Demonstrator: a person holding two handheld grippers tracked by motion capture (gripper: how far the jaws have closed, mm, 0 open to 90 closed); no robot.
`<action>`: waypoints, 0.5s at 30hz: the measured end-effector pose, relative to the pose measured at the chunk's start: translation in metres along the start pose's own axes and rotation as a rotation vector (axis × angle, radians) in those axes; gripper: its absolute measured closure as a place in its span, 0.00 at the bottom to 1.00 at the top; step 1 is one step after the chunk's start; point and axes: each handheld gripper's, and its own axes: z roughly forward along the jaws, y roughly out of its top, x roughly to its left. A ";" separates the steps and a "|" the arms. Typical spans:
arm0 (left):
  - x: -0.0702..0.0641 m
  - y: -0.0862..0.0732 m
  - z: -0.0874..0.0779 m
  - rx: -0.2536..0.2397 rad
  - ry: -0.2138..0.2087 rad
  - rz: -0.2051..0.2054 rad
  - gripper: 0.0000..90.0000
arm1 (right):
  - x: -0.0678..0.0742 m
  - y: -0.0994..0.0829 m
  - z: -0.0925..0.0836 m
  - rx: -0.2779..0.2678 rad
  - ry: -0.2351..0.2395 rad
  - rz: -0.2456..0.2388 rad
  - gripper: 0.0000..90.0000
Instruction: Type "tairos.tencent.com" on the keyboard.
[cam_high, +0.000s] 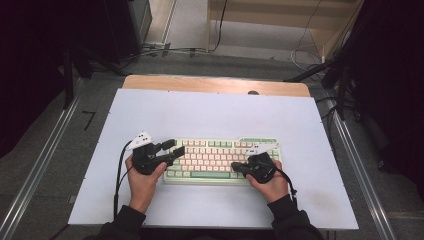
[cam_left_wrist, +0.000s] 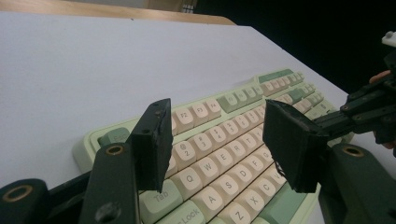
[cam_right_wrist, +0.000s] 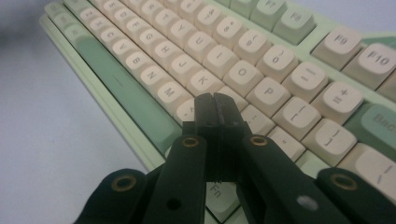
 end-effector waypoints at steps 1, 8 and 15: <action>0.000 0.000 0.000 -0.001 -0.001 0.000 0.49 | -0.001 0.000 0.001 -0.001 0.004 0.003 0.97; 0.001 0.000 0.000 -0.002 -0.002 0.001 0.49 | -0.003 0.003 -0.017 -0.127 0.018 0.030 0.94; 0.000 0.000 0.001 0.001 -0.002 0.002 0.49 | -0.015 0.001 -0.030 -0.292 0.034 0.127 0.56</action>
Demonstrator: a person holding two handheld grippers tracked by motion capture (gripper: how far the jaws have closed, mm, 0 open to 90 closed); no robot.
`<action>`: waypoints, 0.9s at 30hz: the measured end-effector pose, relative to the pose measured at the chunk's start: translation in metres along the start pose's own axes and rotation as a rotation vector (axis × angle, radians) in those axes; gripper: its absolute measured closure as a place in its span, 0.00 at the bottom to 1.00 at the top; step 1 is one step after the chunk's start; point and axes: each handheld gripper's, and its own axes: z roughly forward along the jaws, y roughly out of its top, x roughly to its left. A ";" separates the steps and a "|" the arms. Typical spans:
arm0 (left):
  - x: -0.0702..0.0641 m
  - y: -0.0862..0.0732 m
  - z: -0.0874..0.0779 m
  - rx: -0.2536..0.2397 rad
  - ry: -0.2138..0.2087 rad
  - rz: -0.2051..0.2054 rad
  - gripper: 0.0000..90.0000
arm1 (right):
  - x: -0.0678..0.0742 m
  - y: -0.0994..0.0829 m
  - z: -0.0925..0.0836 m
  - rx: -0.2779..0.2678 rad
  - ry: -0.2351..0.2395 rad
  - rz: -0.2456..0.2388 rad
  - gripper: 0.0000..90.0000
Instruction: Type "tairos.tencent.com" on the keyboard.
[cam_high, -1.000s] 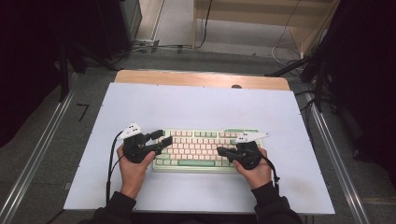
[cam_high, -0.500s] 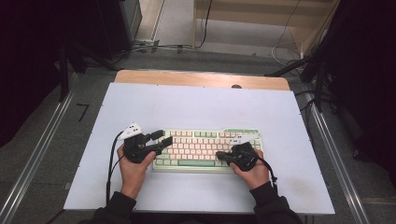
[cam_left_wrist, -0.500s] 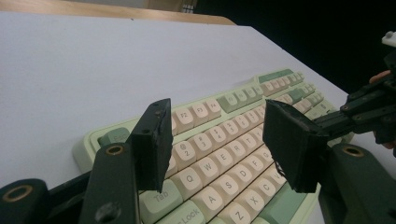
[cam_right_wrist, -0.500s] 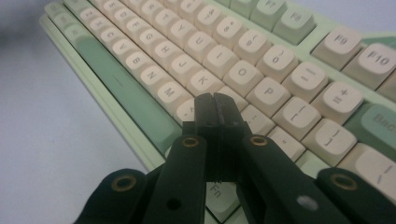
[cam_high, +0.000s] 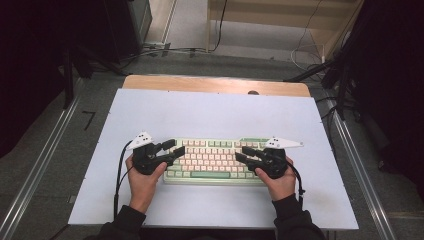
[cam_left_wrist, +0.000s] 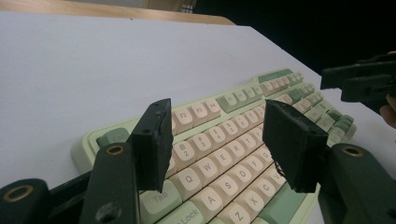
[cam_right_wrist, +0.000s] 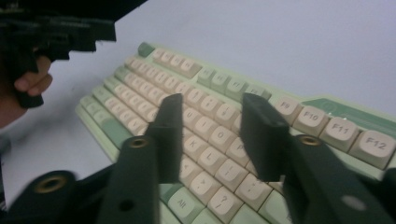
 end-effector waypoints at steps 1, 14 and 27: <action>0.000 0.000 0.000 0.000 -0.001 -0.001 0.49 | -0.002 0.000 0.000 -0.007 -0.007 0.009 0.52; 0.000 0.000 0.000 -0.001 -0.003 0.001 0.49 | -0.008 -0.002 0.005 0.011 -0.046 0.045 0.34; 0.000 0.000 0.001 0.001 -0.005 0.001 0.49 | -0.008 -0.002 0.005 -0.008 -0.038 0.051 0.34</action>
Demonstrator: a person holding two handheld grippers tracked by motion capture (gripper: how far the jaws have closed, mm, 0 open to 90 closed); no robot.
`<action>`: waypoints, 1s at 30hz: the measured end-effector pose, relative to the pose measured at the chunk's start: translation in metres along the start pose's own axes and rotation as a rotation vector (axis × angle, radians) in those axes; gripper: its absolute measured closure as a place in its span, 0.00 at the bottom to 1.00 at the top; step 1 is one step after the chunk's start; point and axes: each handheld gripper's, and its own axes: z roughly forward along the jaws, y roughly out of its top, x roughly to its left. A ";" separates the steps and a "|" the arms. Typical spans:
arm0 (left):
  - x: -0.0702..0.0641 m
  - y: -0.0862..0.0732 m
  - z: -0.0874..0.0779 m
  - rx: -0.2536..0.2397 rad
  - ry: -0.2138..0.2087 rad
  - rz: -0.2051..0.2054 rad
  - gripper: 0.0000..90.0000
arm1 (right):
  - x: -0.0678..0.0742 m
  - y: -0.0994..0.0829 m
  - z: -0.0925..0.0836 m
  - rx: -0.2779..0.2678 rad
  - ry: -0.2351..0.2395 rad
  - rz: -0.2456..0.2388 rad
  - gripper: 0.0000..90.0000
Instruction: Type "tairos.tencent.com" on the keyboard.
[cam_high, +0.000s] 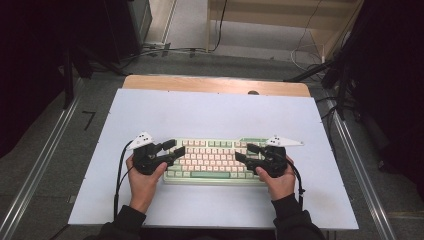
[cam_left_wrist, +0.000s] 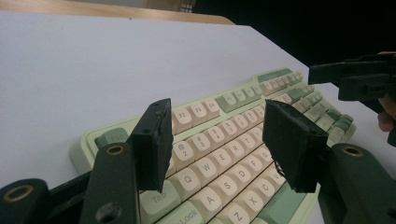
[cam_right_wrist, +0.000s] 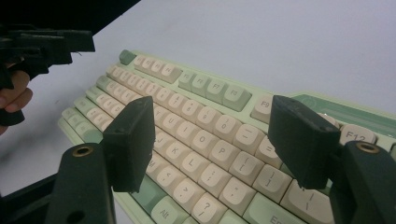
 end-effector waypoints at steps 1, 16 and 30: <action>0.000 0.000 0.000 0.000 0.000 0.001 0.49 | 0.000 0.000 0.000 -0.002 -0.003 -0.003 0.34; 0.000 0.000 0.000 0.000 0.000 0.000 0.49 | 0.001 0.000 0.000 0.008 0.013 0.003 0.36; -0.002 0.000 0.003 0.001 -0.002 -0.002 0.48 | 0.001 0.000 0.000 0.008 0.007 0.003 0.36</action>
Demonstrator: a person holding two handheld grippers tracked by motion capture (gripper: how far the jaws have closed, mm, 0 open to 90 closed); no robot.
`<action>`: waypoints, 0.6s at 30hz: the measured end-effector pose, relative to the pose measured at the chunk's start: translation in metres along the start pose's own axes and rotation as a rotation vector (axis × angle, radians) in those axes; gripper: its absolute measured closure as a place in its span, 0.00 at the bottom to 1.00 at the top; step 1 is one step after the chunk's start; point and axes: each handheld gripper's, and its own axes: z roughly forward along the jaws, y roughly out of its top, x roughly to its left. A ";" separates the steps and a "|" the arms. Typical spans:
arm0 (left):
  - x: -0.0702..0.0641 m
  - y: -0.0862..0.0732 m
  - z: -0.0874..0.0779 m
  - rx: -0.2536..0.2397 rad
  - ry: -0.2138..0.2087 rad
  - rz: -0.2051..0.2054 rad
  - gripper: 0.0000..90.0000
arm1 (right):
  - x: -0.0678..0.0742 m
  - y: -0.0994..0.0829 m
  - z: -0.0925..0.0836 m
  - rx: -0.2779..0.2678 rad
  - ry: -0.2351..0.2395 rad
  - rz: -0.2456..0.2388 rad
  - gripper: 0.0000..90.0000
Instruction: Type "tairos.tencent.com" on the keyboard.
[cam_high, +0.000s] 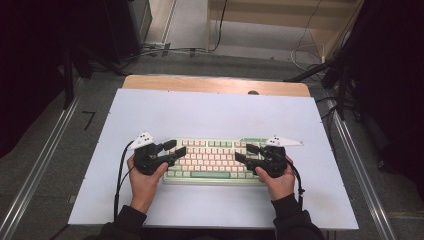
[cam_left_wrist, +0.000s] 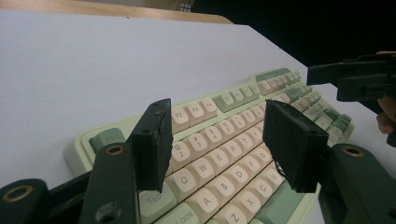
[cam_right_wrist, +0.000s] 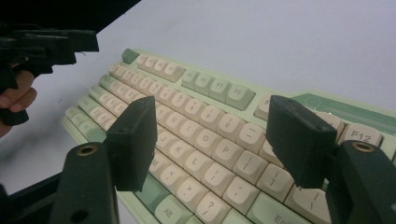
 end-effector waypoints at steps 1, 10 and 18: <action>-0.001 0.000 0.001 0.001 0.002 -0.001 0.47 | 0.000 0.000 0.000 0.000 -0.001 0.000 0.36; -0.008 0.006 0.016 0.038 -0.014 0.001 0.39 | 0.000 0.000 0.001 0.004 0.001 0.001 0.36; -0.018 0.007 0.032 0.085 -0.079 0.066 0.72 | 0.000 0.000 0.001 0.006 0.001 0.002 0.36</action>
